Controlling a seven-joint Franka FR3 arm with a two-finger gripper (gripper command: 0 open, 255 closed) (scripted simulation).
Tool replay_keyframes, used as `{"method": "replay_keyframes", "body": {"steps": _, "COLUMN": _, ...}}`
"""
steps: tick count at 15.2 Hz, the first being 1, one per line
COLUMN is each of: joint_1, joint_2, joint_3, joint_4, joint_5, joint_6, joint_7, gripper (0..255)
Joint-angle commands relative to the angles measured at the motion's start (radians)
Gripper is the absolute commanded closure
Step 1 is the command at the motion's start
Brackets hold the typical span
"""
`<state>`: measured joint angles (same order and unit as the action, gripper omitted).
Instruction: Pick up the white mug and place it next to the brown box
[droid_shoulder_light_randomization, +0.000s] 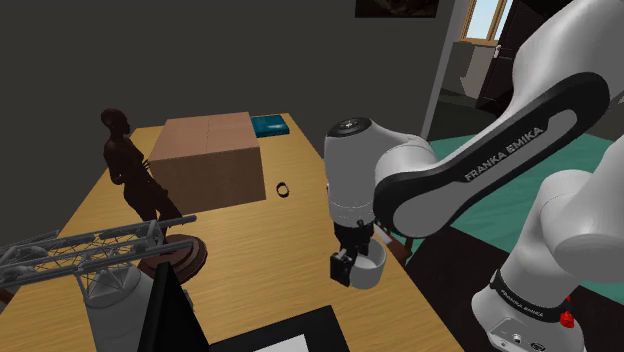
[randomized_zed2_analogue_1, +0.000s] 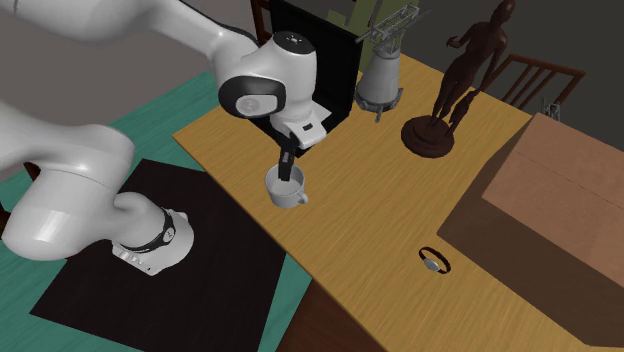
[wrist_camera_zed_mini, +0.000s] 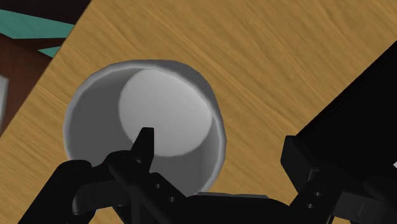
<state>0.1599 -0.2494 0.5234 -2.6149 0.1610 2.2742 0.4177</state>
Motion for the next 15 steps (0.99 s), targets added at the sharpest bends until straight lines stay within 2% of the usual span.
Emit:
{"method": "replay_keyframes", "body": {"steps": 1, "joint_1": -0.002, "joint_2": 0.021, "joint_3": 0.006, "joint_4": -0.016, "joint_5": -0.006, "joint_6": 0.037, "joint_7": 0.007, "gripper": 0}}
{"method": "replay_keyframes", "body": {"steps": 3, "joint_1": -0.005, "joint_2": 0.039, "joint_3": 0.011, "joint_4": -0.026, "joint_5": -0.013, "joint_6": 0.063, "joint_7": 0.013, "gripper": 0}}
{"method": "replay_keyframes", "body": {"steps": 10, "joint_1": -0.005, "joint_2": 0.039, "joint_3": 0.011, "joint_4": -0.026, "joint_5": -0.013, "joint_6": 0.063, "joint_7": 0.013, "gripper": 0}}
{"method": "replay_keyframes", "body": {"steps": 11, "joint_1": -0.005, "joint_2": 0.039, "joint_3": 0.011, "joint_4": -0.026, "joint_5": -0.013, "joint_6": 0.063, "joint_7": 0.013, "gripper": 255}}
{"method": "replay_keyframes", "body": {"steps": 15, "joint_1": -0.005, "joint_2": 0.039, "joint_3": 0.011, "joint_4": -0.026, "joint_5": -0.013, "joint_6": 0.063, "joint_7": 0.013, "gripper": 255}}
